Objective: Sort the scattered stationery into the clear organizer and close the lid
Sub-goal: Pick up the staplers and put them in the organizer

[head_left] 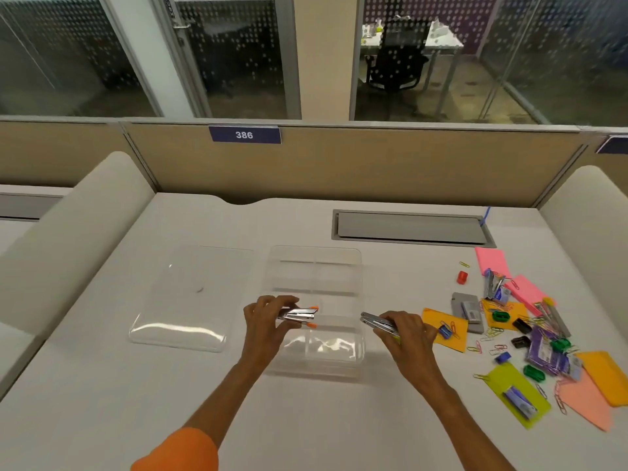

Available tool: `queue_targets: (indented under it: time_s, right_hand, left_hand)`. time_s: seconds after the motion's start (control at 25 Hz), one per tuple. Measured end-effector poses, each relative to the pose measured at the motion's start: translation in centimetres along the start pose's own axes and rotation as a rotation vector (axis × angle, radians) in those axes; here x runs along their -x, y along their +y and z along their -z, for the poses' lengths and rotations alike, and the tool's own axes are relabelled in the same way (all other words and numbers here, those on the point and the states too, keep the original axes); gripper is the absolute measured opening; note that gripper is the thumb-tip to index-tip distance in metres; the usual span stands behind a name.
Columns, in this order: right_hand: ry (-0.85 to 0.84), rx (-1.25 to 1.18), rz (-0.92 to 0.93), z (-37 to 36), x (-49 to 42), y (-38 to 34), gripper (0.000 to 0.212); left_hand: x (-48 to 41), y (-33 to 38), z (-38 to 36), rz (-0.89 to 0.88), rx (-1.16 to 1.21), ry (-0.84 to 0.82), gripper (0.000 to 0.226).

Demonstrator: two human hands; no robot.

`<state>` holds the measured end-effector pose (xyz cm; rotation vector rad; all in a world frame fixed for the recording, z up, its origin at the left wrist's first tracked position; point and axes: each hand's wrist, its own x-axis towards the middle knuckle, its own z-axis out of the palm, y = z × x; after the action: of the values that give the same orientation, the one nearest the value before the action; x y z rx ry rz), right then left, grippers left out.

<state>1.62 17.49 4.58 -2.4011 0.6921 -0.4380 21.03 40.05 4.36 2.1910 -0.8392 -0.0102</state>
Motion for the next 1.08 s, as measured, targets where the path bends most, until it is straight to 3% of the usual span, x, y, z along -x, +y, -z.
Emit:
queue_targets:
  time_s: [0.32,0.6,0.84,0.96,1.08]
  right_hand:
    - [-0.073,0.071,0.031,-3.9,0.4,-4.5,0.014]
    - [-0.065,0.115,-0.014,-4.8,0.9,-5.4,0.013]
    - [-0.09,0.149,-0.029,-5.7,1.0,-5.9,0.015]
    - [-0.108,0.16,-0.012,-6.3,0.6,-6.8,0.018]
    - [-0.12,0.174,0.035,-7.2,0.4,-7.7,0.017]
  left_hand:
    - [0.9,-6.0,1.3,-0.007,-0.189,-0.144,0.046]
    - [-0.4,-6.3,-0.4,-0.161,-0.276,-0.203,0.052]
    - [-0.8,-6.2,-0.6,-0.18,-0.357,-0.283,0.061]
    - [-0.9,-6.8,-0.5,-0.133,-0.313,-0.296,0.051]
    - [-0.6,-7.8,0.0,-0.065,-0.11,-0.188,0.037]
